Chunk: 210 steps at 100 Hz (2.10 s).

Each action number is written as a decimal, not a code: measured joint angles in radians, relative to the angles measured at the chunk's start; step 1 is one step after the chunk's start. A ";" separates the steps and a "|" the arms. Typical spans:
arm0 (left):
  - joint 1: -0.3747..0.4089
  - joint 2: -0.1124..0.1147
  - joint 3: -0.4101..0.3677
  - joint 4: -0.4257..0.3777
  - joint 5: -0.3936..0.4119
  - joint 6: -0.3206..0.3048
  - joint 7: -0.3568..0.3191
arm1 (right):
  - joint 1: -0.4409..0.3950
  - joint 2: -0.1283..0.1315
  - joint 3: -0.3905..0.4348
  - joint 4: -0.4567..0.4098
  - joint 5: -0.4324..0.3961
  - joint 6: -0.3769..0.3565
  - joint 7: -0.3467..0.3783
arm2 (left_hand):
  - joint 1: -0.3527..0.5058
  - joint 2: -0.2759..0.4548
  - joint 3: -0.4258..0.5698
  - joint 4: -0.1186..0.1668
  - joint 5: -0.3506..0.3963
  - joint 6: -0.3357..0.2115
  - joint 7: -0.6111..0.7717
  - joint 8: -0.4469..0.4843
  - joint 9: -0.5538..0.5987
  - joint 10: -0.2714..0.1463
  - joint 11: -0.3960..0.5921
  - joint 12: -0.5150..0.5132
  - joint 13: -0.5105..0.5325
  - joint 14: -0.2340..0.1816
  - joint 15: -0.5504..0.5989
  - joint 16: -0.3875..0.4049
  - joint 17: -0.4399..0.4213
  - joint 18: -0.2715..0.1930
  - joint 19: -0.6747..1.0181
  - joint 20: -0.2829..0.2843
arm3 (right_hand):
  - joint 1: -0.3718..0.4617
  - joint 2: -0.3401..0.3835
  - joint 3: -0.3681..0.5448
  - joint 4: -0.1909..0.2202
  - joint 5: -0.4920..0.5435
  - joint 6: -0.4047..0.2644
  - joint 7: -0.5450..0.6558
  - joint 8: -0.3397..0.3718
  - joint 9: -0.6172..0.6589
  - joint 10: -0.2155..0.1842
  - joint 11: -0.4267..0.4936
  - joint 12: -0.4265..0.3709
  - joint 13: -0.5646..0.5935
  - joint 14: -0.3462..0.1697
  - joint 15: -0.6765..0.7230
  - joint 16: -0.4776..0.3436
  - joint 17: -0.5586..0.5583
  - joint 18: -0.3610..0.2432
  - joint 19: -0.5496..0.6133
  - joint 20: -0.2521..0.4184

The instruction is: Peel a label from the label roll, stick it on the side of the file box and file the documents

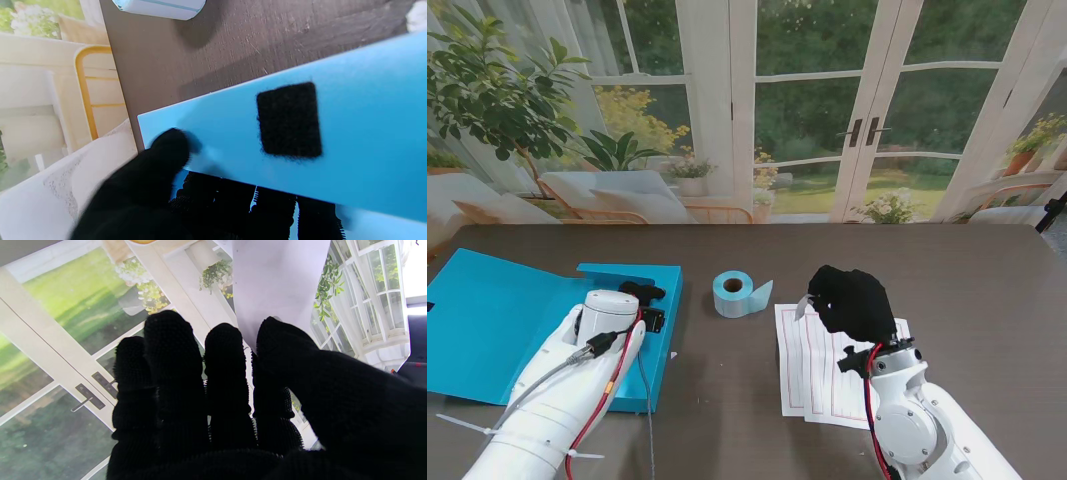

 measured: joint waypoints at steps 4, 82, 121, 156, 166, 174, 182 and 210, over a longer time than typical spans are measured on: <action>-0.002 -0.002 0.000 0.004 -0.007 0.000 0.000 | 0.000 0.000 0.000 0.000 0.001 0.000 0.000 | 0.075 0.000 -0.083 -0.013 -0.011 0.000 0.023 -0.012 0.000 -0.005 0.010 0.043 0.018 -0.006 0.016 0.000 0.020 0.000 0.009 0.000 | 0.000 0.000 0.000 0.000 0.000 0.000 0.000 0.000 0.000 0.000 0.000 0.000 0.000 0.000 0.000 0.000 0.000 0.000 0.000 0.000; 0.160 0.023 -0.110 -0.247 -0.143 -0.043 -0.071 | 0.002 -0.001 -0.015 0.000 0.019 0.000 -0.002 | 0.200 -0.010 -0.138 -0.017 -0.047 0.018 0.173 0.040 0.046 -0.012 0.352 0.379 0.168 -0.019 0.428 0.271 0.144 0.057 0.152 0.274 | 0.000 0.000 0.000 0.000 0.000 0.000 0.000 0.000 0.000 0.001 0.000 0.000 0.000 0.000 0.000 0.000 0.000 0.000 0.000 0.000; 0.260 0.085 -0.154 -0.435 -0.145 0.030 -0.220 | 0.060 -0.006 -0.116 -0.010 0.058 0.070 -0.006 | 0.200 -0.010 -0.138 -0.017 -0.054 0.028 0.183 0.042 0.048 -0.012 0.363 0.386 0.172 -0.020 0.447 0.271 0.149 0.060 0.154 0.293 | 0.000 0.000 0.000 0.000 0.000 0.000 0.000 0.000 0.000 0.001 0.000 0.000 0.000 0.001 0.000 0.000 0.000 0.001 0.000 0.000; 0.294 0.105 -0.169 -0.505 -0.209 0.016 -0.279 | 0.154 -0.049 -0.228 -0.001 0.177 0.194 -0.026 | 0.200 -0.010 -0.138 -0.017 -0.058 0.035 0.183 0.042 0.048 -0.012 0.382 0.392 0.172 -0.020 0.449 0.271 0.149 0.061 0.154 0.296 | 0.000 0.000 0.000 0.000 0.000 0.000 0.000 0.000 0.000 0.018 0.000 0.000 0.000 0.015 0.000 0.000 0.000 0.014 0.000 0.000; 0.304 0.105 -0.178 -0.514 -0.253 0.004 -0.276 | 0.167 -0.062 -0.248 0.005 0.193 0.211 -0.029 | 0.200 -0.010 -0.138 -0.017 -0.059 0.036 0.183 0.042 0.049 -0.012 0.385 0.393 0.172 -0.020 0.451 0.271 0.149 0.061 0.154 0.298 | 0.000 0.000 0.000 0.000 0.000 0.000 0.000 0.000 0.000 0.023 0.000 0.000 0.000 0.015 0.000 0.000 0.000 0.015 0.000 0.000; 0.311 0.105 -0.184 -0.523 -0.274 0.000 -0.276 | 0.148 -0.064 -0.237 -0.032 0.195 0.248 -0.002 | 0.200 -0.010 -0.138 -0.017 -0.059 0.037 0.183 0.042 0.049 -0.012 0.393 0.394 0.172 -0.020 0.451 0.271 0.149 0.062 0.154 0.298 | 0.011 0.001 -0.014 0.009 0.000 0.011 0.000 -0.008 0.000 0.026 0.000 0.000 0.000 0.023 0.000 0.000 0.000 0.025 0.000 0.000; 0.319 0.104 -0.190 -0.536 -0.310 -0.001 -0.265 | 0.133 -0.063 -0.242 -0.071 0.209 0.288 0.010 | 0.200 -0.010 -0.136 -0.017 -0.059 0.038 0.183 0.042 0.049 -0.012 0.396 0.395 0.172 -0.020 0.451 0.271 0.149 0.063 0.154 0.299 | 0.017 0.002 -0.024 0.018 0.000 0.012 0.000 -0.013 0.000 0.027 0.000 0.000 0.000 0.027 0.000 0.000 0.000 0.026 0.000 0.000; 0.338 0.097 -0.207 -0.569 -0.394 -0.020 -0.237 | 0.149 -0.071 -0.306 -0.064 0.239 0.340 0.014 | 0.200 -0.010 -0.132 -0.017 -0.059 0.044 0.183 0.042 0.056 -0.012 0.398 0.397 0.179 -0.020 0.452 0.271 0.156 0.071 0.154 0.304 | 0.049 0.013 -0.070 0.038 0.000 0.046 0.000 -0.035 0.000 0.049 -0.001 -0.002 0.000 0.041 0.000 0.000 0.000 0.048 0.000 0.000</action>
